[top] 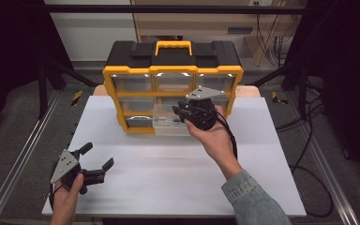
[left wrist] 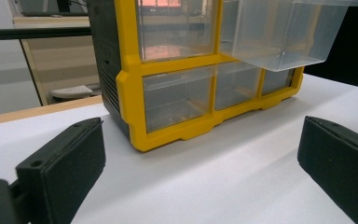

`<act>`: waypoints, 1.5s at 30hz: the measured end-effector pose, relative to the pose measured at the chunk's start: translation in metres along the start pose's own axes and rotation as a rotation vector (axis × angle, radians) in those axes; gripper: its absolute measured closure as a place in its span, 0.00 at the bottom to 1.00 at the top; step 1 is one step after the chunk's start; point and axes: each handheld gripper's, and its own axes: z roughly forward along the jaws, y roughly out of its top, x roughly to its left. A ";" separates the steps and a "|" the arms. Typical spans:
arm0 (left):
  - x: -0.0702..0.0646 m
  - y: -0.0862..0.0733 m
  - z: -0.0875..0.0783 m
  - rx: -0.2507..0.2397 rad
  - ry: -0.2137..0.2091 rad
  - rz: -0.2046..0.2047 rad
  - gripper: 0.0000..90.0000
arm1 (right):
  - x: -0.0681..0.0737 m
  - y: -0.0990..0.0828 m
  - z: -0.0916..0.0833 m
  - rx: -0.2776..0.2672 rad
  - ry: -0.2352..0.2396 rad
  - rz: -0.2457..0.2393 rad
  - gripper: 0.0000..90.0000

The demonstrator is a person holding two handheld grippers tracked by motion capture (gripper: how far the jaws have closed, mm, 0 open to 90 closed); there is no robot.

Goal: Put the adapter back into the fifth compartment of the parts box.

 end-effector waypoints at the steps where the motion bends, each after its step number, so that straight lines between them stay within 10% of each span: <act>1: 0.000 0.000 0.000 0.000 0.000 0.000 0.01 | 0.001 0.000 -0.001 -0.002 0.005 0.000 0.80; 25: -0.001 0.000 0.000 0.001 0.001 0.004 0.01 | 0.003 0.002 -0.014 -0.066 0.024 0.014 0.78; 45: -0.001 0.000 0.000 0.006 0.004 0.007 0.01 | -0.009 -0.008 -0.016 -0.133 0.013 0.060 0.49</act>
